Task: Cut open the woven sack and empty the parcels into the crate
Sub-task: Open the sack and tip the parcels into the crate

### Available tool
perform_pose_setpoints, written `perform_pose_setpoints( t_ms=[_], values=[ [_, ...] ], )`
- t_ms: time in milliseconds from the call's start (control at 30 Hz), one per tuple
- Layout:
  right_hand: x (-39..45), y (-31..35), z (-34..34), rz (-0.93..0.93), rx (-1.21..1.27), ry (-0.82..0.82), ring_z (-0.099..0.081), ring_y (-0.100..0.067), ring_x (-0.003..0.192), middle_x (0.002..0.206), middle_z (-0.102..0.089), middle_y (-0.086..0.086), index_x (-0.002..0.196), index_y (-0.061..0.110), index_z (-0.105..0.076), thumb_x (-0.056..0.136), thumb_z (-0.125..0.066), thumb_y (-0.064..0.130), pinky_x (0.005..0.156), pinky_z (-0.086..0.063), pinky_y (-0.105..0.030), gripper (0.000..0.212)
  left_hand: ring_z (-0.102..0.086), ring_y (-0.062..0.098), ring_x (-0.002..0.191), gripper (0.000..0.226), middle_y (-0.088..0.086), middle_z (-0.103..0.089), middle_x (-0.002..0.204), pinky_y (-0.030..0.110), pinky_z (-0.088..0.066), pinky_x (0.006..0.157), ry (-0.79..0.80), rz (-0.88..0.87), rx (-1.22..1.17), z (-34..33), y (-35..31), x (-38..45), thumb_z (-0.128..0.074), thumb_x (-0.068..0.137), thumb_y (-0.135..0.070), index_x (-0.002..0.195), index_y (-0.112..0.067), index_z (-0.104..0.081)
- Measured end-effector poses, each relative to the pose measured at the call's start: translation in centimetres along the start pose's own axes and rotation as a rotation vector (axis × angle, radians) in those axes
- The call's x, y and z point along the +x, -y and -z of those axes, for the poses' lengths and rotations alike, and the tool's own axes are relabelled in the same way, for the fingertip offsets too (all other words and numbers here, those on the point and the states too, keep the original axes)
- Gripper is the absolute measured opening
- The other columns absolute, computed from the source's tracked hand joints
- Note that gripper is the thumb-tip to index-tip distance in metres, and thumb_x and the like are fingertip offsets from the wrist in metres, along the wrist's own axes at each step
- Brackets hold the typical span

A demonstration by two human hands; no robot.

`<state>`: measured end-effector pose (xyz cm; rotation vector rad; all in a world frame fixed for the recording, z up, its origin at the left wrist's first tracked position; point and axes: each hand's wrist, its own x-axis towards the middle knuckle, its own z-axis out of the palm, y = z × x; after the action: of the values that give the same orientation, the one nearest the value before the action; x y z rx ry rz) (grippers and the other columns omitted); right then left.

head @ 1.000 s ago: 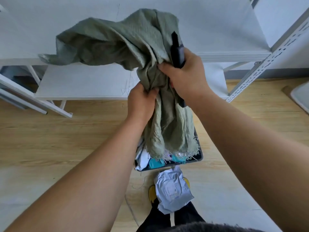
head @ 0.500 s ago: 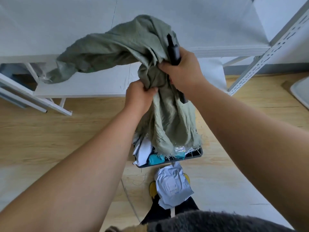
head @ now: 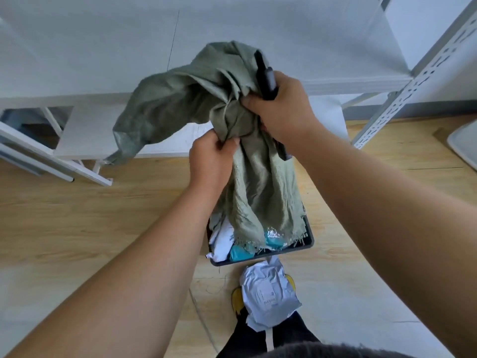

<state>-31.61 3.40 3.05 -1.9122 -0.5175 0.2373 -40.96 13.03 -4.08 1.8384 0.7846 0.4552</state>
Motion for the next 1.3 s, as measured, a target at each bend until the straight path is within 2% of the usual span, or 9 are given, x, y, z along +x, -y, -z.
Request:
perform_pose_setpoints(
  t_ms=[567, 667, 767, 867, 933, 1033, 1133, 1233, 1300],
  values=[
    [-0.1, -0.5, 0.1, 0.057, 0.062, -0.009, -0.064, -0.036, 0.086, 0.090, -0.068, -0.018, 0.096, 0.000, -0.062, 0.076, -0.069, 0.021, 0.080, -0.053, -0.049, 0.030, -0.061, 0.023, 0.072, 0.020, 0.007, -0.070, 0.080, 0.041, -0.053, 0.076, 0.026, 0.002, -0.019, -0.3, 0.1, -0.5, -0.064, 0.076, -0.037, 0.081, -0.018, -0.064],
    [0.2, -1.1, 0.5, -0.036, 0.046, 0.023, -0.062, -0.029, 0.074, 0.079, -0.067, -0.008, 0.094, 0.005, -0.062, 0.075, -0.068, 0.022, 0.077, -0.054, -0.049, 0.026, -0.067, 0.021, 0.086, 0.035, 0.003, -0.070, 0.096, 0.041, -0.056, 0.083, 0.190, 0.061, 0.138, 0.1, 0.9, -0.5, -0.072, 0.072, -0.040, 0.099, -0.021, -0.064],
    [0.5, -1.1, 1.2, -0.035, 0.098, 0.078, -0.056, -0.009, 0.058, 0.062, -0.060, 0.011, 0.083, 0.017, -0.063, 0.078, -0.071, 0.019, 0.061, -0.050, -0.032, 0.010, -0.060, 0.015, 0.094, 0.055, 0.002, -0.054, 0.120, 0.030, -0.049, 0.085, 0.158, -0.021, 0.294, 0.0, 1.6, -1.0, -0.080, 0.066, -0.045, 0.109, -0.018, -0.058],
    [0.4, -0.8, 1.4, -0.109, 0.230, 0.132, -0.050, 0.003, 0.039, 0.042, -0.054, 0.017, 0.069, 0.019, -0.056, 0.082, -0.071, 0.009, 0.046, -0.042, -0.017, 0.021, -0.041, 0.007, 0.104, 0.077, 0.000, -0.025, 0.138, 0.017, -0.033, 0.095, 0.087, 0.032, 0.233, -1.0, 1.3, -2.5, -0.085, 0.066, -0.036, 0.130, -0.018, -0.046],
    [0.2, -0.5, 1.4, -0.133, 0.266, 0.189, -0.050, 0.002, 0.038, 0.042, -0.054, 0.016, 0.070, 0.016, -0.056, 0.082, -0.071, 0.009, 0.044, -0.042, -0.017, 0.021, -0.044, 0.008, 0.113, 0.089, -0.001, -0.032, 0.139, 0.022, -0.035, 0.101, 0.089, 0.082, 0.130, -1.8, 1.5, -3.2, -0.087, 0.060, -0.039, 0.134, -0.020, -0.043],
    [-0.2, -0.2, 0.6, -0.141, 0.207, 0.344, -0.057, -0.009, 0.053, 0.065, -0.062, 0.003, 0.083, 0.012, -0.062, 0.080, -0.074, 0.014, 0.052, -0.051, -0.026, 0.012, -0.063, 0.010, 0.094, 0.044, -0.008, -0.068, 0.098, 0.028, -0.049, 0.089, 0.144, 0.180, -0.046, -3.4, 1.0, -3.9, -0.082, 0.067, -0.039, 0.102, -0.018, -0.063],
    [-0.3, -0.4, 0.1, -0.120, 0.193, 0.367, -0.054, -0.003, 0.049, 0.065, -0.059, 0.006, 0.088, 0.017, -0.061, 0.080, -0.077, 0.021, 0.049, -0.047, -0.023, 0.019, -0.047, 0.013, 0.054, 0.030, -0.011, -0.052, 0.052, 0.026, -0.040, 0.061, -0.038, 0.409, -0.185, -3.5, 0.6, -3.0, -0.075, 0.080, -0.022, 0.067, -0.009, -0.052],
    [-0.1, -1.6, 0.9, -0.094, 0.110, 0.252, -0.051, 0.002, 0.043, 0.071, -0.057, 0.012, 0.113, 0.024, -0.057, 0.074, -0.081, 0.027, 0.046, -0.047, -0.019, 0.046, -0.062, 0.013, 0.074, 0.007, -0.007, -0.068, 0.076, 0.030, -0.051, 0.078, -0.125, 0.392, -0.346, -2.2, 0.6, -1.2, -0.072, 0.081, -0.018, 0.081, -0.017, -0.065],
    [-0.6, -3.6, 1.3, -0.143, 0.014, 0.245, -0.056, -0.001, 0.053, 0.090, -0.062, 0.011, 0.130, 0.025, -0.052, 0.068, -0.085, 0.032, 0.052, -0.053, -0.021, 0.070, -0.065, 0.016, 0.098, 0.023, -0.005, -0.071, 0.104, 0.036, -0.052, 0.092, -0.162, 0.333, -0.353, -1.6, -0.1, -0.7, -0.071, 0.081, -0.022, 0.103, -0.019, -0.068]
  ],
)
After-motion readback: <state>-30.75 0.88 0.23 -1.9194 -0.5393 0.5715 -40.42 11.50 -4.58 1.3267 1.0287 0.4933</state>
